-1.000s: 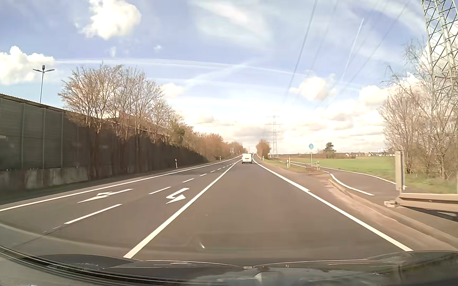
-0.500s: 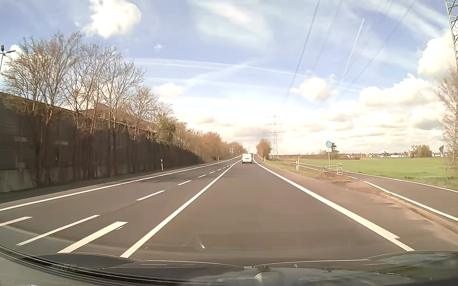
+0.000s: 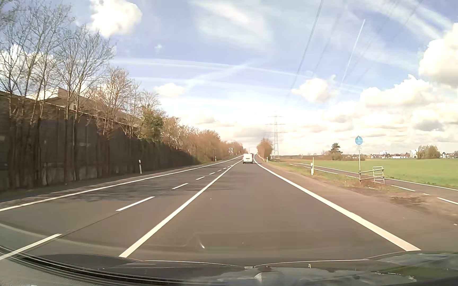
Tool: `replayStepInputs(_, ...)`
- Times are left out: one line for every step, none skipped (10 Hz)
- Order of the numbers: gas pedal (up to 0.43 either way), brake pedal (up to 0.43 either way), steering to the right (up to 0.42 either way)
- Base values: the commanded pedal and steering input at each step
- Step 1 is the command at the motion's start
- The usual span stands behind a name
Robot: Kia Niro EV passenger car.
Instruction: Follow the waypoints while adhering to traffic rules and regulations
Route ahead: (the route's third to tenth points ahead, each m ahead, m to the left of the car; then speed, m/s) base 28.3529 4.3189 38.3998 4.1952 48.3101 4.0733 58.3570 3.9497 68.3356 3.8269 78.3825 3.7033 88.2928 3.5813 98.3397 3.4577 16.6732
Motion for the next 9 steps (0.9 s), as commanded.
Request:
replayStepInputs(0.299,0.000,0.000)
replayStepInputs(0.299,0.000,0.000)
replayStepInputs(0.299,0.000,0.000)
replayStepInputs(0.299,0.000,0.000)
replayStepInputs(0.299,0.000,0.000)
replayStepInputs(0.299,0.000,0.000)
replayStepInputs(0.299,0.000,0.000)
replayStepInputs(0.299,0.000,0.000)
replayStepInputs(0.299,0.000,0.000)
